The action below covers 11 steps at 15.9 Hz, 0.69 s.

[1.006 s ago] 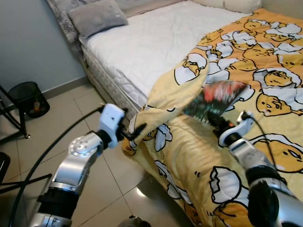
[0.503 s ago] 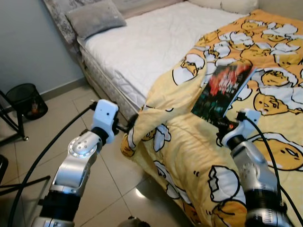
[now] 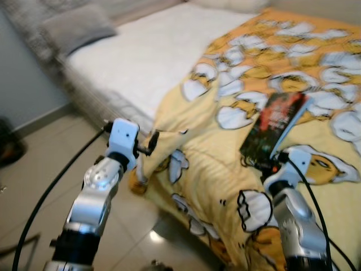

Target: Clean up the room

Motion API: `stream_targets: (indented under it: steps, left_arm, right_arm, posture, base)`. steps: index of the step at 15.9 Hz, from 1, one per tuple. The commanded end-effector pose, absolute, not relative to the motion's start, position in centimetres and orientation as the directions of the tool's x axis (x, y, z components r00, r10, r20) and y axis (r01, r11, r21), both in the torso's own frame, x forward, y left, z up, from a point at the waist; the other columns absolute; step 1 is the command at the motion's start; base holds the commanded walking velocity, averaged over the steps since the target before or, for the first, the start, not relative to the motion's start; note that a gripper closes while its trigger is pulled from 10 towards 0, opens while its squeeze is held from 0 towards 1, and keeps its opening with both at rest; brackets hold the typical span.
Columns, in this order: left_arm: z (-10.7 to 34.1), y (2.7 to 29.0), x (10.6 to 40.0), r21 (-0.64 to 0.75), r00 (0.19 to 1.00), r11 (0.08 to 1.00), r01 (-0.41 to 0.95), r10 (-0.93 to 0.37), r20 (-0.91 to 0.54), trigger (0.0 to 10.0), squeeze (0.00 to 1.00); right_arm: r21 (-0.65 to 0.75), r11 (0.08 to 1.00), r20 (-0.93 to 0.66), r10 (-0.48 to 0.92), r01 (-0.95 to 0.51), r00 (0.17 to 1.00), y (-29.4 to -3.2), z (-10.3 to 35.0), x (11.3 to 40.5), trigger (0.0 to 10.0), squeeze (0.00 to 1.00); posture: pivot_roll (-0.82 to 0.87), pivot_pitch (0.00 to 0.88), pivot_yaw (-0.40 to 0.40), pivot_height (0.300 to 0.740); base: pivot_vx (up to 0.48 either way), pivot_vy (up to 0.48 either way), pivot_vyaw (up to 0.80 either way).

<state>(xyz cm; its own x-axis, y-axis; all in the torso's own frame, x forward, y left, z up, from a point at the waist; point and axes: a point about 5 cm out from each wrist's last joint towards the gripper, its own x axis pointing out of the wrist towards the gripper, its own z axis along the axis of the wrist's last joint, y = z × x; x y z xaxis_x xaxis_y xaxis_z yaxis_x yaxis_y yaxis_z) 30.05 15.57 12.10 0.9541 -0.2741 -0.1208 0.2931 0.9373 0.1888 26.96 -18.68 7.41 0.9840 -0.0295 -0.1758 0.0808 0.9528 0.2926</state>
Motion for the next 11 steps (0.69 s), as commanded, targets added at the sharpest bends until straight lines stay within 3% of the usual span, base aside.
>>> stream_targets:
  steps: [1, 11]
  left_arm:
    - [11.91, 16.08, 29.85, 0.205, 0.958, 0.939, 0.276, -0.252, -0.137, 10.0, 0.82]
    - [11.4, 16.1, 29.35, 0.184, 0.959, 0.947, 0.261, -0.233, -0.162, 10.0, 0.83]
  right_arm:
    - [0.278, 0.96, -0.145, -0.003, 0.043, 0.989, -17.56, 8.34, 27.35, 10.0, 0.0]
    - [0.266, 0.962, -0.175, -0.005, 0.052, 0.985, -16.95, 8.49, 27.32, 10.0, 0.0]
  posture:
    - [-0.08, 0.0, 0.086, 0.74]
    - [-0.07, 0.0, 0.066, 0.74]
  base:
    - [0.0, 0.262, -0.8]
    - [0.0, 0.27, -0.8]
